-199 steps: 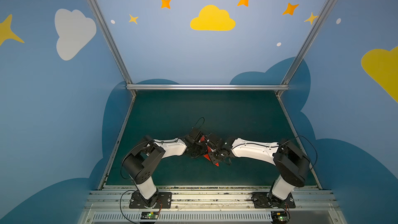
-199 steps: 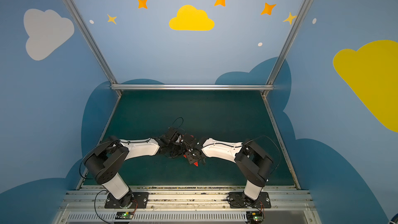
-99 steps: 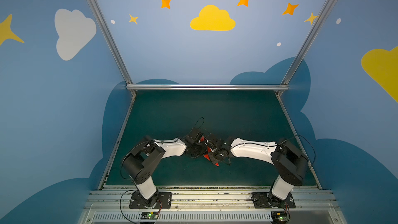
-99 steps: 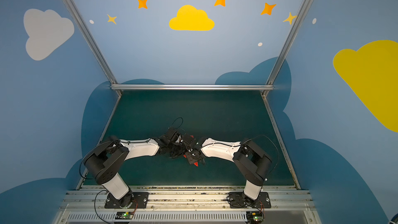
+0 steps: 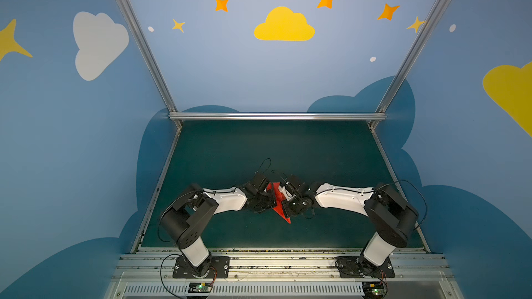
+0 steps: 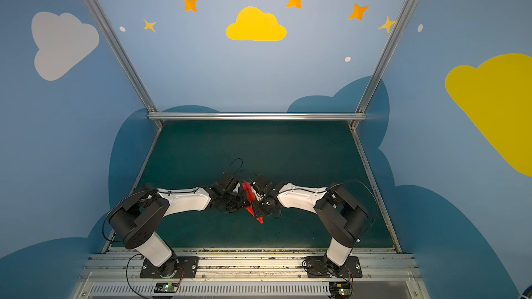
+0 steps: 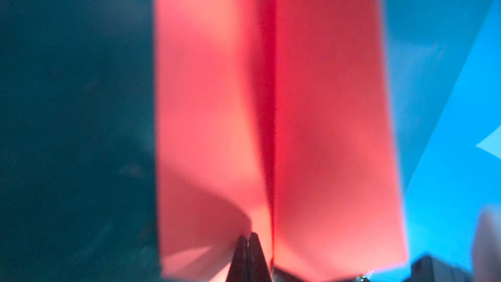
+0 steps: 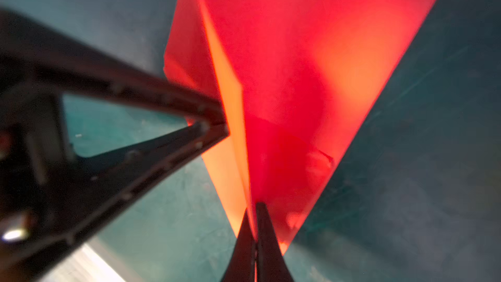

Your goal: Fold a paper plane with a square sheet of paper (fold left side to right side)

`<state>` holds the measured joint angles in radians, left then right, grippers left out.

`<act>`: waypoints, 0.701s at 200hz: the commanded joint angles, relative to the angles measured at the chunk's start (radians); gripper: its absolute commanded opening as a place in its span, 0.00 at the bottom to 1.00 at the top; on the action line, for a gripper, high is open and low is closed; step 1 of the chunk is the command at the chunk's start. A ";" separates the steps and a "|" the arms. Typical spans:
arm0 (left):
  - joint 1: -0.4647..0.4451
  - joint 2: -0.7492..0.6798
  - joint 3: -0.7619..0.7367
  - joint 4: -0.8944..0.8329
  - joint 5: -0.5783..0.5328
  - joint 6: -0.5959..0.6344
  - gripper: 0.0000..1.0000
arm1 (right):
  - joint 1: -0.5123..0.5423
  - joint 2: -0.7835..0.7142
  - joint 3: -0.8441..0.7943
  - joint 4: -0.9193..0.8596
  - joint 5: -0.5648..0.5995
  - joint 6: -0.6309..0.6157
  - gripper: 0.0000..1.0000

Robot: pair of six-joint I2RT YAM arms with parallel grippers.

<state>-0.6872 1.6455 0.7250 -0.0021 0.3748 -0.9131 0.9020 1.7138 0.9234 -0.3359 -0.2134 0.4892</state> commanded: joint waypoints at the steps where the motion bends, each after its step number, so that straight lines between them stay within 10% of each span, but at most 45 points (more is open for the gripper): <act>1: 0.030 -0.064 -0.007 -0.113 -0.029 0.038 0.06 | -0.023 0.045 -0.045 0.017 -0.117 0.002 0.00; 140: -0.012 -0.002 0.122 -0.137 0.088 0.165 0.03 | -0.112 0.127 -0.048 -0.016 -0.308 -0.035 0.00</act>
<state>-0.6872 1.6035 0.8101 -0.1322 0.4480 -0.7834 0.7746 1.7653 0.9112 -0.3077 -0.4976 0.4805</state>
